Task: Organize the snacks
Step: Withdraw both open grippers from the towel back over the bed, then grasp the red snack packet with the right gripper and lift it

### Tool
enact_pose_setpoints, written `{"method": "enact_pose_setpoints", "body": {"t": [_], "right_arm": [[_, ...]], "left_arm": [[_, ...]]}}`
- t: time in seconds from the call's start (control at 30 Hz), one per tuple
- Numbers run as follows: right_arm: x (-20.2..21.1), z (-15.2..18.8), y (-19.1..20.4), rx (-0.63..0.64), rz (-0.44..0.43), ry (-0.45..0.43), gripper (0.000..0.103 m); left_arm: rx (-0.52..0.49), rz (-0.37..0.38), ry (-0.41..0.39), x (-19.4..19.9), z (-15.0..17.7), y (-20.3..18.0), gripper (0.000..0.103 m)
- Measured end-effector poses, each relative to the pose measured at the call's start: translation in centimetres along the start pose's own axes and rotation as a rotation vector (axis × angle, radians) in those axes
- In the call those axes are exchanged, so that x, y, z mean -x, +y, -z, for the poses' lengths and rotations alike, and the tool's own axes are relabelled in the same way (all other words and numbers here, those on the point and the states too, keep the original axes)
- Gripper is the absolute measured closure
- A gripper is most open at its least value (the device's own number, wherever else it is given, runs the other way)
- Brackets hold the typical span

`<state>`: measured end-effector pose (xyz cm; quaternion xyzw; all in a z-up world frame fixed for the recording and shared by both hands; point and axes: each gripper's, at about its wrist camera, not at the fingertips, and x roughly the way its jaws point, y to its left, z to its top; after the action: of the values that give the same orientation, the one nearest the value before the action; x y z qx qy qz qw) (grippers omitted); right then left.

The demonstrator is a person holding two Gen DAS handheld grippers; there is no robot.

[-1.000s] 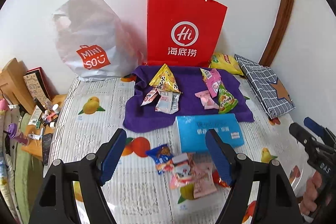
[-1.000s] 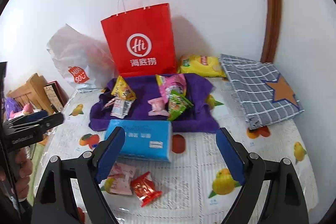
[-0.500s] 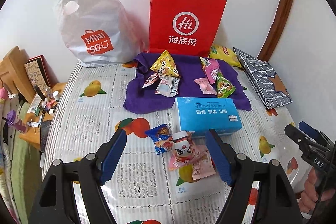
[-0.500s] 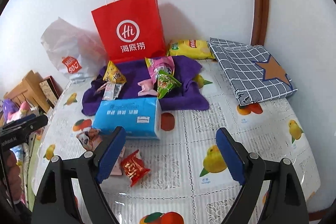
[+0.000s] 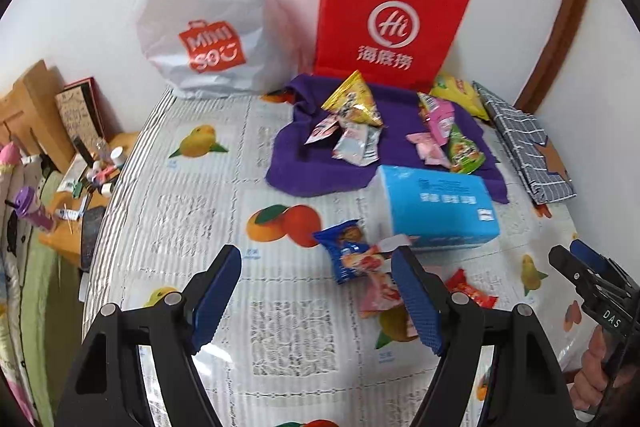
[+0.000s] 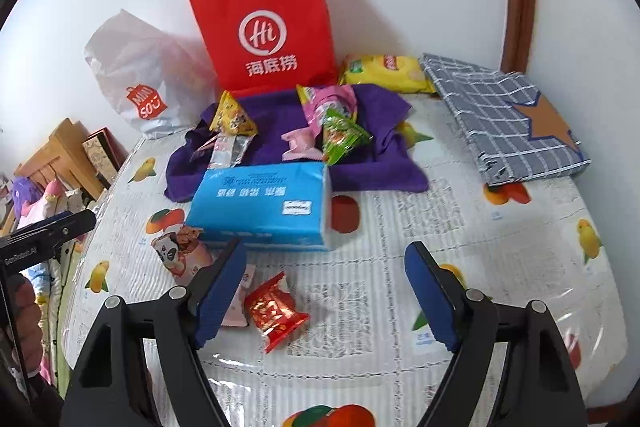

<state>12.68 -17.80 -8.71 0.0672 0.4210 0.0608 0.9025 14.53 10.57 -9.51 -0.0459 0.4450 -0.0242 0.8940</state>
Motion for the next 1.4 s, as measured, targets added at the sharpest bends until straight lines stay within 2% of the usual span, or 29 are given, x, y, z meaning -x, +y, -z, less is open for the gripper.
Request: {"method": "enact_pose_setpoints", "body": {"t": [0.17, 0.4, 0.5, 0.6, 0.83, 0.97, 1.1, 1.27, 1.4], "right_arm": [[-2.2, 0.6, 1.4, 0.020, -0.031, 0.043, 0.026], [-5.5, 2.8, 4.0, 0.137, -0.073, 0.142, 0.044], [-6.9, 3.6, 4.8, 0.179, -0.102, 0.188, 0.048], [-8.0, 4.2, 5.5, 0.214, -0.131, 0.222, 0.048], [-9.7, 5.2, 6.1, 0.286, -0.106, 0.264, 0.048], [-9.8, 5.8, 6.0, 0.296, -0.096, 0.271, 0.049], [-10.2, 5.9, 5.6, 0.280, -0.090, 0.275, 0.058], [-9.8, 6.1, 5.5, 0.300, -0.072, 0.252, 0.060], [-8.9, 5.7, 4.2, 0.252, -0.078, 0.222, 0.060]], "left_arm": [[0.021, -0.008, 0.022, -1.1, 0.3, 1.4, 0.027], [0.055, -0.014, 0.058, -2.8, 0.8, 3.0, 0.027], [0.059, -0.018, 0.075, -3.4, 1.1, 3.4, 0.027], [0.064, -0.022, 0.085, -3.7, 1.3, 3.6, 0.027], [0.060, -0.022, 0.090, -3.6, 2.0, 3.5, 0.027], [0.055, -0.023, 0.094, -3.5, 2.2, 3.3, 0.027], [0.049, -0.027, 0.100, -3.4, 2.5, 2.9, 0.027], [0.033, -0.037, 0.106, -3.4, 2.7, 2.4, 0.027], [0.018, -0.026, 0.113, -3.8, 2.7, 1.4, 0.027]]}}
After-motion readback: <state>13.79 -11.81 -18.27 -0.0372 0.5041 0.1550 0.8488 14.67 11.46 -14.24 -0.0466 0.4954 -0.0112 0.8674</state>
